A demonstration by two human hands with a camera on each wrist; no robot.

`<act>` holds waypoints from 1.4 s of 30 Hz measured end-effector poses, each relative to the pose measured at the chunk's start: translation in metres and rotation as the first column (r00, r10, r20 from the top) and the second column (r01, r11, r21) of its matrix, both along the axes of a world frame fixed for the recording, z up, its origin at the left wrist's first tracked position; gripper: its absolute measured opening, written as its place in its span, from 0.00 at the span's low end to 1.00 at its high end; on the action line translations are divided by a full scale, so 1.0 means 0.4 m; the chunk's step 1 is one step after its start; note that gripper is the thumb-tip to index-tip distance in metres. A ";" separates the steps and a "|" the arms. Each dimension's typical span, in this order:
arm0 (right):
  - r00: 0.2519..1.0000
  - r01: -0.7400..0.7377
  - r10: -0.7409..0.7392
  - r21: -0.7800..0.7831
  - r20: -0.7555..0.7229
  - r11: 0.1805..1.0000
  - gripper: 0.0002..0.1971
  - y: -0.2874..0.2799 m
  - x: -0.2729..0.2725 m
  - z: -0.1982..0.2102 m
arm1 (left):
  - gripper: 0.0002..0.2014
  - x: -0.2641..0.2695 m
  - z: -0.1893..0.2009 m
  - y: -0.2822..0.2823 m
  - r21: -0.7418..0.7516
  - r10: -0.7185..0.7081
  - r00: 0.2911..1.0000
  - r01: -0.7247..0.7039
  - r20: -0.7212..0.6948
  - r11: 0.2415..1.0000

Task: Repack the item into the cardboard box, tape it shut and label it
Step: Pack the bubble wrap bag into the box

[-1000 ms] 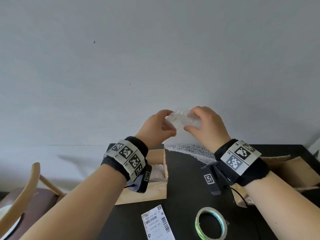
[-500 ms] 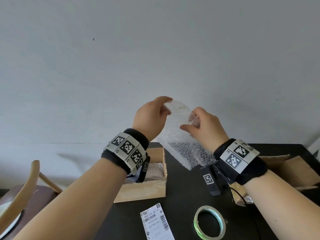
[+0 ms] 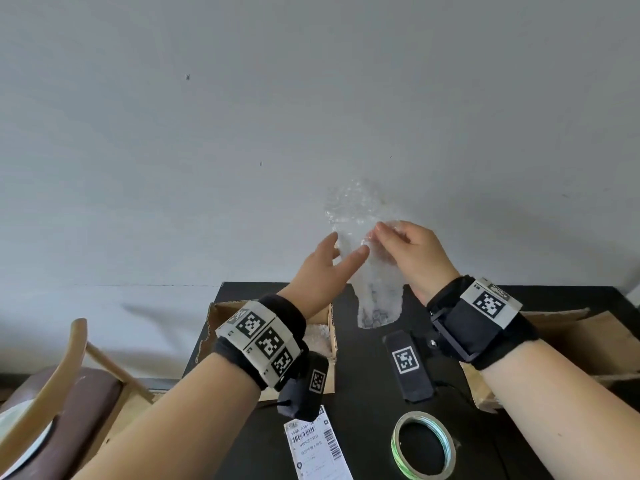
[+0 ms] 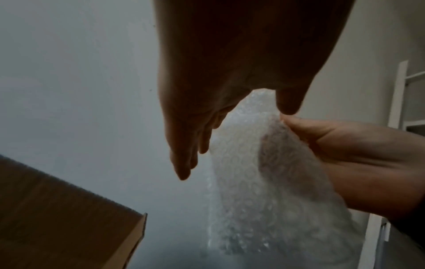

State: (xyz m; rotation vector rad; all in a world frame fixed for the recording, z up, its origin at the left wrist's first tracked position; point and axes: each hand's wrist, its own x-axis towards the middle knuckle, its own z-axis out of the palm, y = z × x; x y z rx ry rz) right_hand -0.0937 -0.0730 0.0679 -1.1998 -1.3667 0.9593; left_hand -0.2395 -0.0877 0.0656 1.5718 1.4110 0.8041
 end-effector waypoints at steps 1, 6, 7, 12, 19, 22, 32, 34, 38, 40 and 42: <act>0.999 -0.036 0.036 -0.016 -0.019 0.999 0.11 -0.004 -0.001 0.001 | 0.40 0.000 -0.001 -0.002 -0.023 -0.010 0.998 0.011 0.061 1.000; 0.975 -0.217 0.207 -0.145 -0.078 0.965 0.06 -0.013 0.008 0.011 | 0.46 0.002 -0.003 -0.011 -0.006 0.017 0.983 -0.016 0.184 1.000; 0.982 -0.188 0.186 -0.130 -0.028 0.974 0.12 -0.011 0.012 0.010 | 0.46 0.001 -0.003 -0.011 0.023 0.041 0.981 -0.046 0.189 0.999; 0.991 -0.123 0.125 -0.048 0.043 0.991 0.19 -0.013 0.006 0.011 | 0.43 -0.007 -0.017 0.003 0.161 0.126 0.988 -0.139 0.091 0.977; 0.995 0.028 -0.036 -0.088 -0.094 0.996 0.06 -0.004 -0.007 0.007 | 0.53 -0.013 -0.035 -0.002 0.254 0.145 0.989 -0.141 0.005 0.957; 0.967 0.047 -0.080 -0.142 -0.242 0.989 0.10 0.001 -0.002 -0.001 | 0.42 -0.011 -0.034 -0.001 0.260 0.106 0.994 -0.101 -0.004 0.960; 0.904 -0.036 -0.058 -0.211 -0.423 0.977 0.02 0.003 -0.007 -0.008 | 0.34 -0.009 -0.057 0.001 0.211 0.147 0.964 -0.100 -0.220 0.972; 0.849 -0.115 -0.033 -0.244 -0.528 0.963 0.02 0.001 -0.014 -0.007 | 0.34 -0.004 -0.064 -0.002 0.202 0.105 0.972 -0.063 -0.208 0.977; 0.771 -0.177 -0.032 -0.263 -0.636 0.948 0.06 0.003 -0.025 -0.011 | 0.39 0.010 -0.068 -0.014 0.087 0.033 0.998 -0.028 -0.050 0.996; 0.747 -0.185 -0.040 -0.265 -0.664 0.946 0.08 0.003 -0.027 -0.015 | 0.41 0.014 -0.071 -0.014 0.022 0.041 0.999 -0.042 0.028 0.999; 0.773 -0.188 -0.029 -0.272 -0.634 0.944 0.08 0.002 -0.027 -0.023 | 0.43 0.019 -0.069 -0.015 0.010 0.085 0.992 -0.086 0.089 0.996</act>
